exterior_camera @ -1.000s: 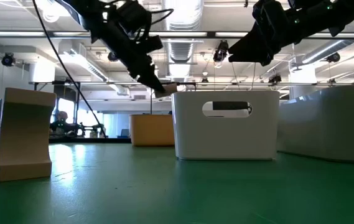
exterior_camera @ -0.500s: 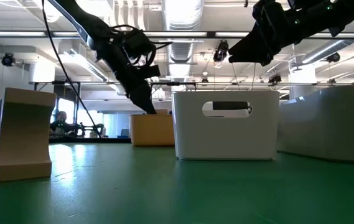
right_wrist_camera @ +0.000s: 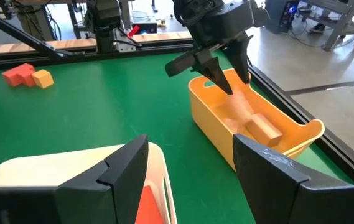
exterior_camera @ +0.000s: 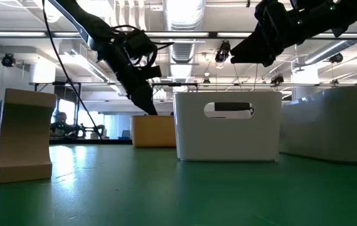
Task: Sort & place blocks by color
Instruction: Put the brown block into the yellow bin, then put the yellow block into the gray bin
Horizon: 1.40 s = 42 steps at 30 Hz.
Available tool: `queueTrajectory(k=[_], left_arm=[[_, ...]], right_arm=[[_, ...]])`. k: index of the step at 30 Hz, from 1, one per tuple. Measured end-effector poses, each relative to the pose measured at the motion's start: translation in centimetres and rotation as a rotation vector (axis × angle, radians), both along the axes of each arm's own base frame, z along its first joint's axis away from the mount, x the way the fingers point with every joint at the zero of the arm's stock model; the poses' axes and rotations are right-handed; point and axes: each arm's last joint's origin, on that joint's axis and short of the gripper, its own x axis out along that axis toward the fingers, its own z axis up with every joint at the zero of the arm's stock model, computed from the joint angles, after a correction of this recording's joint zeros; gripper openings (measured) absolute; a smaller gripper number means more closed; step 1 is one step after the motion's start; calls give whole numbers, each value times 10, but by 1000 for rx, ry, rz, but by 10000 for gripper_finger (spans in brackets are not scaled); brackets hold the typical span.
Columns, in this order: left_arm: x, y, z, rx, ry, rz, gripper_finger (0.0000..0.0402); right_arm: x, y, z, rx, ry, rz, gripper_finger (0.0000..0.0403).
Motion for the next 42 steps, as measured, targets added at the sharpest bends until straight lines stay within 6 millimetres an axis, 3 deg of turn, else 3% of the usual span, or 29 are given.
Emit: queueTrajectory(k=[9,14,22,29,36,42], left_arm=[[3,-2,7,14,-15,-3,198],[5,-19,28,-4,-76,-10,198],[-5,-88,62,-186,-170,-19,199],[-26,-157,77,-572,-151,67,199],[-55,-219,62,-839,124,318,199],[-76,-251,39,-869,467,528,199]], right_arm=[[-1,0,-3,8,18,-2,219],[-1,0,-3,9,20,-2,219],[-1,0,-4,-13,31,6,219],[-1,0,-4,-49,45,19,219],[-1,0,-5,-101,58,38,219],[-1,0,-4,-125,63,46,219]])
